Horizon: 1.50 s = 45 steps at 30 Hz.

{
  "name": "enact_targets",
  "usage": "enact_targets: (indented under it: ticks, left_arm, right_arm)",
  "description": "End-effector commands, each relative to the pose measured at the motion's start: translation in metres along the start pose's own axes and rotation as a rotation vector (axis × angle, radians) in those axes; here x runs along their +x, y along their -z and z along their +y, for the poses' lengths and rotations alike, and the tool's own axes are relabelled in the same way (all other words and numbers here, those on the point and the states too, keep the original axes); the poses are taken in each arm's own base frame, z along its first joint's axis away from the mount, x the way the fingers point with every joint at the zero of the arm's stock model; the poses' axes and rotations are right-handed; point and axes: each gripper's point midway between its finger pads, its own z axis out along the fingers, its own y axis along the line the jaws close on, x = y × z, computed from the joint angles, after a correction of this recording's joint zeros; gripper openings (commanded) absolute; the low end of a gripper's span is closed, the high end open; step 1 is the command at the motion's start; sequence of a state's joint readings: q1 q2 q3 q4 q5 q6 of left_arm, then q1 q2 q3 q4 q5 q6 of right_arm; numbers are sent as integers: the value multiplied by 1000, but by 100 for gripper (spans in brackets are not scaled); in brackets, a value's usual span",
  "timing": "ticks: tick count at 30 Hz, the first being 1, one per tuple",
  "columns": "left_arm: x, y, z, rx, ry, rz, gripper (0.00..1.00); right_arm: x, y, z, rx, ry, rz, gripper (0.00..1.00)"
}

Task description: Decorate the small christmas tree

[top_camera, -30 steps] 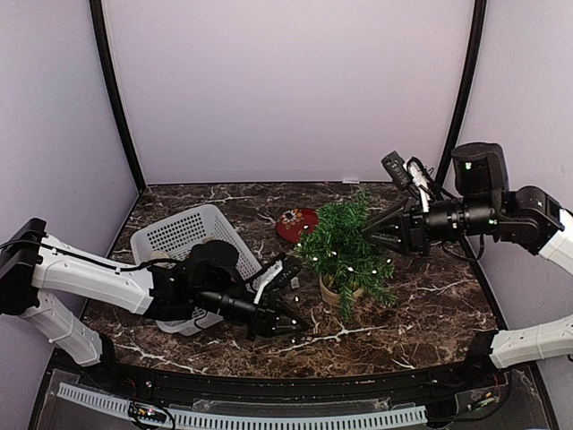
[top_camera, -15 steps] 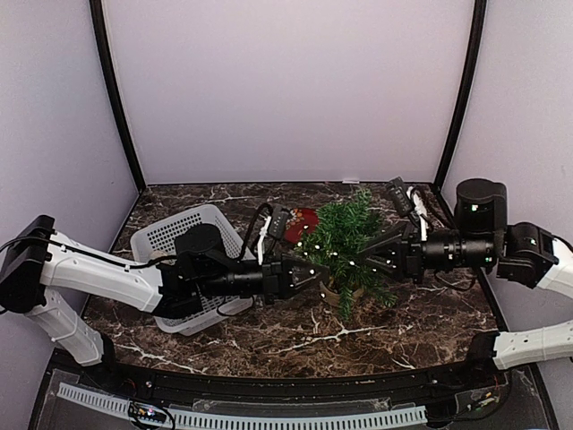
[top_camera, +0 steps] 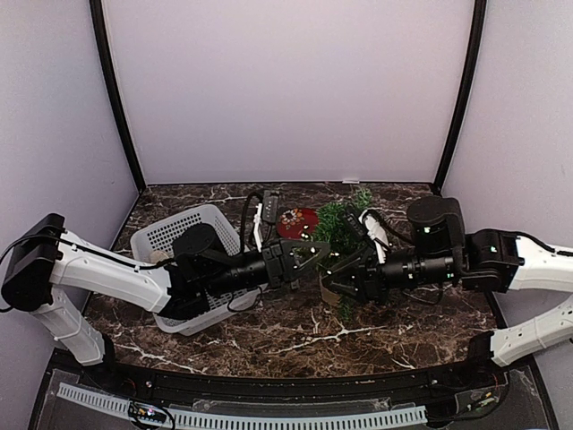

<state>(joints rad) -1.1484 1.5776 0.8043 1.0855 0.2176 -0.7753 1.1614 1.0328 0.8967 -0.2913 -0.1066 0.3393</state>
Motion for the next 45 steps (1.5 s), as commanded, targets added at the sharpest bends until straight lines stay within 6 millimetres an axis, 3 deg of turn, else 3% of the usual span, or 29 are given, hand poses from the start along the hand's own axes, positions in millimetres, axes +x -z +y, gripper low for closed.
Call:
enact_targets:
  ticks: [1, 9, 14, 16, 17, 21, 22, 26, 33, 45]
  left_arm:
    - [-19, -6, -19, 67, -6, -59, 0]
    - [-20, -5, -19, 68, -8, -61, 0]
    - [-20, -5, -20, 63, -10, -59, 4]
    - [-20, -4, -18, 52, -5, -57, 13]
    - [-20, -3, -16, 40, -2, -56, 25]
    - [-21, 3, -14, 21, -6, -59, 50]
    - [-20, 4, -15, 20, -11, -50, 62]
    - [-10, 11, -15, 1, -31, 10, 79]
    - [3, 28, 0, -98, -58, 78, 82]
    - [-22, 31, 23, -344, -230, 109, 82]
  right_arm:
    - [-28, 6, 9, -8, 24, -87, 27]
    - [-31, 5, 8, 10, 44, -69, 0]
    - [-47, 17, 1, 73, 54, -115, 0]
    - [-55, 24, -4, 118, 58, -134, 0]
    - [-59, 28, -6, 138, 66, -140, 0]
    - [-72, 38, -13, 208, 106, -157, 0]
    - [-76, 40, -18, 240, 116, -159, 0]
    - [-91, 49, -36, 325, 140, -160, 0]
    - [-117, 63, -81, 425, 129, -164, 0]
    - [-125, 66, -135, 508, 144, -85, 0]
